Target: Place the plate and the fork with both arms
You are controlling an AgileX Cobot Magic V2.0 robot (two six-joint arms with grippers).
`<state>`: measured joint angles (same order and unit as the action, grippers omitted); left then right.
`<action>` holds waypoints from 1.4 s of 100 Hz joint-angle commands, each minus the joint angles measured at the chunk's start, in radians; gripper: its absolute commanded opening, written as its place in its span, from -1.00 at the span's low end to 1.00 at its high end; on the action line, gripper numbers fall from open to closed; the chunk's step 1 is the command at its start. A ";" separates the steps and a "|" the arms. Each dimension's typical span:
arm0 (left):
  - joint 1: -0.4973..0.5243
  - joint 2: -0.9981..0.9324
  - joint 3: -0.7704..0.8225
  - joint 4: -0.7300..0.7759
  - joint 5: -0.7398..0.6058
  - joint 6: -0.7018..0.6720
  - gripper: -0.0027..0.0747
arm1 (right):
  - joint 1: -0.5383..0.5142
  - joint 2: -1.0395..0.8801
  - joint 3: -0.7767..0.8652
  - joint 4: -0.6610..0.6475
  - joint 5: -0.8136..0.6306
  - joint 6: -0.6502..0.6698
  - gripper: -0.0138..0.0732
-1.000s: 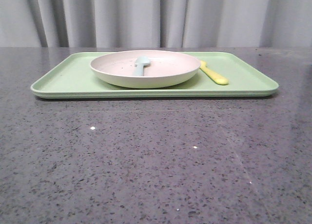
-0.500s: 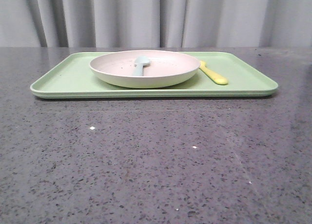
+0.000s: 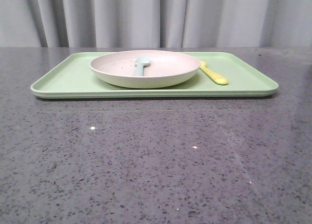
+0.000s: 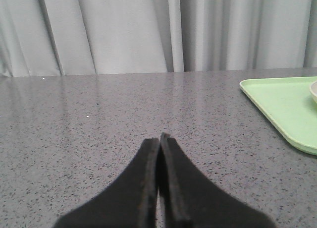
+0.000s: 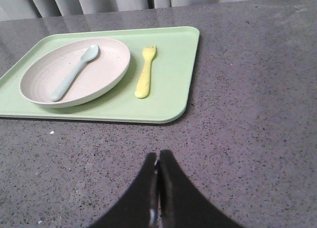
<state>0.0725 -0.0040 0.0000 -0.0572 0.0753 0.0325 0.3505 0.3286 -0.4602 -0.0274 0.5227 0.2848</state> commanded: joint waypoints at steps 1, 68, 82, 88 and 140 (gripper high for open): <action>0.001 -0.031 0.014 -0.001 -0.075 -0.006 -0.98 | -0.004 0.003 -0.024 -0.018 -0.082 -0.003 -0.84; 0.001 -0.031 0.014 -0.001 -0.075 -0.006 -0.98 | -0.035 0.003 0.017 -0.019 -0.126 -0.003 -0.84; 0.001 -0.031 0.014 -0.001 -0.075 -0.006 -0.98 | -0.104 0.003 0.095 -0.027 -0.275 -0.027 -0.84; 0.001 -0.031 0.014 -0.001 -0.075 -0.006 -0.98 | -0.135 -0.001 0.140 -0.027 -0.371 -0.063 -0.84; 0.001 -0.031 0.014 -0.001 -0.075 -0.006 -0.98 | -0.306 -0.295 0.477 -0.027 -0.598 -0.100 -0.84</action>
<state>0.0725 -0.0040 0.0000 -0.0572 0.0753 0.0325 0.0603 0.0716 0.0113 -0.0449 0.0138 0.1942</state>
